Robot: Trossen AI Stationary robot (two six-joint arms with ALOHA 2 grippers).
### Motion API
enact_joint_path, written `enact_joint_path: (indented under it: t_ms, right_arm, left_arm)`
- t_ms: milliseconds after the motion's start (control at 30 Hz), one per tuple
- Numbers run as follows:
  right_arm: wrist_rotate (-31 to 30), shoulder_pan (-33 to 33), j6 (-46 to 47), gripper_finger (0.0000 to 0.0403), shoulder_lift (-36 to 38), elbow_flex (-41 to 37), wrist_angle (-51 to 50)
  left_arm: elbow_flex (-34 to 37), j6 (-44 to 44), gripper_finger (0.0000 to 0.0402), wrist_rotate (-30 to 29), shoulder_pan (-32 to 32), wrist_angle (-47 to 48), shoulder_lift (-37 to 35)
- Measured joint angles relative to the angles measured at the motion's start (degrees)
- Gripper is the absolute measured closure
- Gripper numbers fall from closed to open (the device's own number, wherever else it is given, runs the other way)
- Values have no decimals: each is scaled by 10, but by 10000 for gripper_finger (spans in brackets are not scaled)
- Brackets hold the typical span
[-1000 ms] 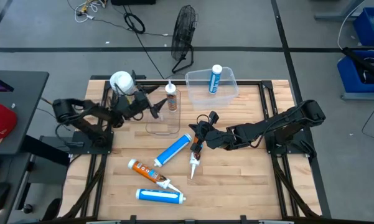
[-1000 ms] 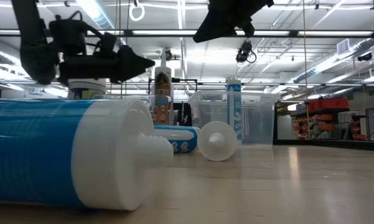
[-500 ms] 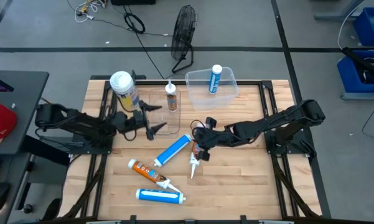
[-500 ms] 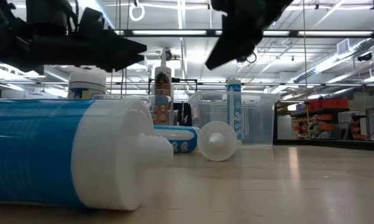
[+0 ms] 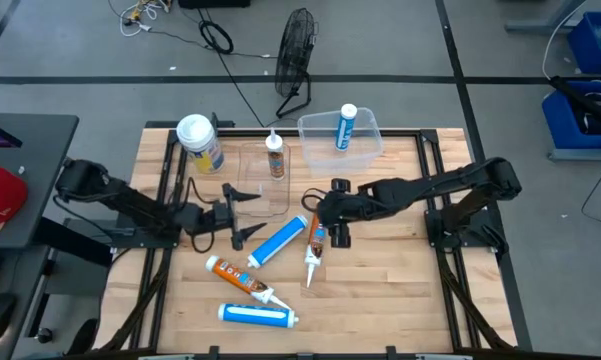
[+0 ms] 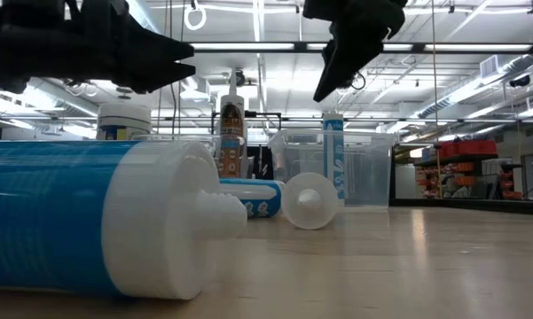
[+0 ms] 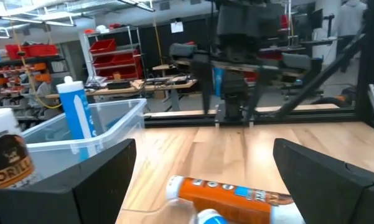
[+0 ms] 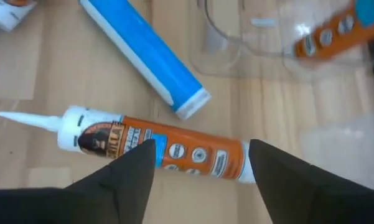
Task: Pick & place silicon tubes, Sealant and Lysol wipes
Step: Put the right orange sealant into the transparent bin
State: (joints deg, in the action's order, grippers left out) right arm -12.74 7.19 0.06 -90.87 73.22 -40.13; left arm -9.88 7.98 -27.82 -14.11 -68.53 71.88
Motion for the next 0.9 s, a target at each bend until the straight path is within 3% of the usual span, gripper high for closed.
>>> enact_joint_path:
  t_ms: [167, 467, 900]
  right_arm:
    - [24, -14, -152, 130, 0, 1, -6]
    - [39, -35, -289, 130, -29, 0, -16]
    - [11, -37, -550, 130, -134, 0, -19]
  left_arm:
    - [-37, 6, 16, -25, -46, 67, 0]
    - [-144, 2, 16, -42, -101, 322, 1]
    - [-156, -18, 16, -76, -122, 350, 1]
